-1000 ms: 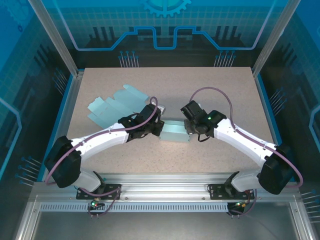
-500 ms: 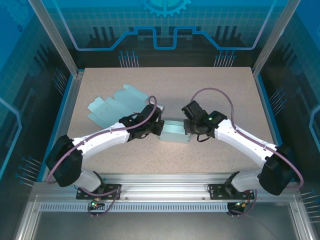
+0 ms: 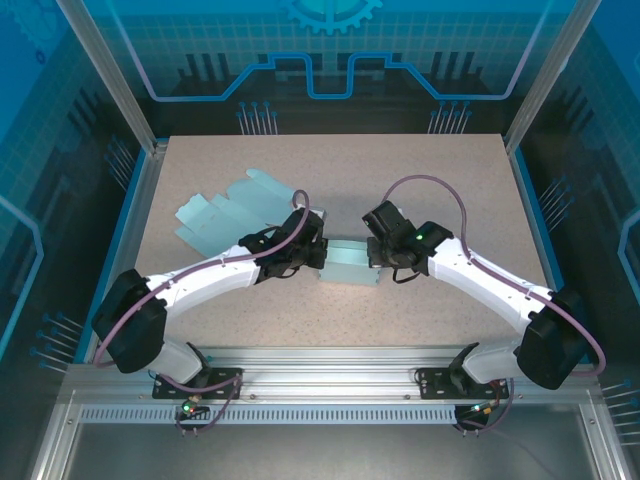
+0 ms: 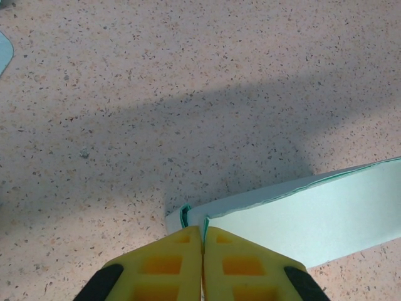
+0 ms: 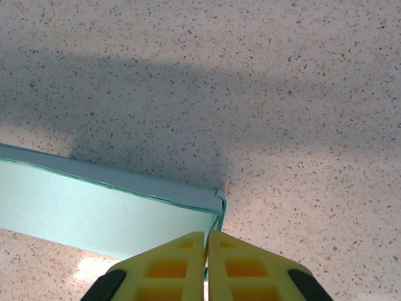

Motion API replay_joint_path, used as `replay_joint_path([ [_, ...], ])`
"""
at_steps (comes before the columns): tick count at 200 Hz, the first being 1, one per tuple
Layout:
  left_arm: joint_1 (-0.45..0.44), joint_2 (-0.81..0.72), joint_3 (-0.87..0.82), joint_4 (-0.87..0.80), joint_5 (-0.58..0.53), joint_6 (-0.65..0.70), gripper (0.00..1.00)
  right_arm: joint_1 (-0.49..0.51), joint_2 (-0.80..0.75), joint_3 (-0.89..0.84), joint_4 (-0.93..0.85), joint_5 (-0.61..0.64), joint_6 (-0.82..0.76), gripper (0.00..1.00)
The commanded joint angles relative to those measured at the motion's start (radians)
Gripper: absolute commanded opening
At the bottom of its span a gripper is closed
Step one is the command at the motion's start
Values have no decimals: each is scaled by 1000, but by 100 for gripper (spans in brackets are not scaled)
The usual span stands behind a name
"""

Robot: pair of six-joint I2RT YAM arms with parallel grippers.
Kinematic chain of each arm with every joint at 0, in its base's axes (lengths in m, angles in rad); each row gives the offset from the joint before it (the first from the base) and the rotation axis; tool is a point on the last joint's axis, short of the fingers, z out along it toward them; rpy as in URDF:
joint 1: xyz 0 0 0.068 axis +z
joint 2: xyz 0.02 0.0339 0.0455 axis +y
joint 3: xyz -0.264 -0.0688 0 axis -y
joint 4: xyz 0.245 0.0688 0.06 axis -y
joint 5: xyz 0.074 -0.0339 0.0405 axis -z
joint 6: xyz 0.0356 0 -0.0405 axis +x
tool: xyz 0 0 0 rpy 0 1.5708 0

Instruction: Fold the paper box

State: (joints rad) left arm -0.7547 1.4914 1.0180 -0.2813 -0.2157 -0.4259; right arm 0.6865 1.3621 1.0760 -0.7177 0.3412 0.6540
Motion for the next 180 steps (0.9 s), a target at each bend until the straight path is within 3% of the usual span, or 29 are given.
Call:
replay_joint_path([
  [1, -31, 1, -11, 80, 107, -29, 9, 27, 16, 0, 73, -61, -17, 9],
  [180, -31, -19, -195, 146, 52, -59, 4, 68, -45, -156, 118, 6, -40, 0],
])
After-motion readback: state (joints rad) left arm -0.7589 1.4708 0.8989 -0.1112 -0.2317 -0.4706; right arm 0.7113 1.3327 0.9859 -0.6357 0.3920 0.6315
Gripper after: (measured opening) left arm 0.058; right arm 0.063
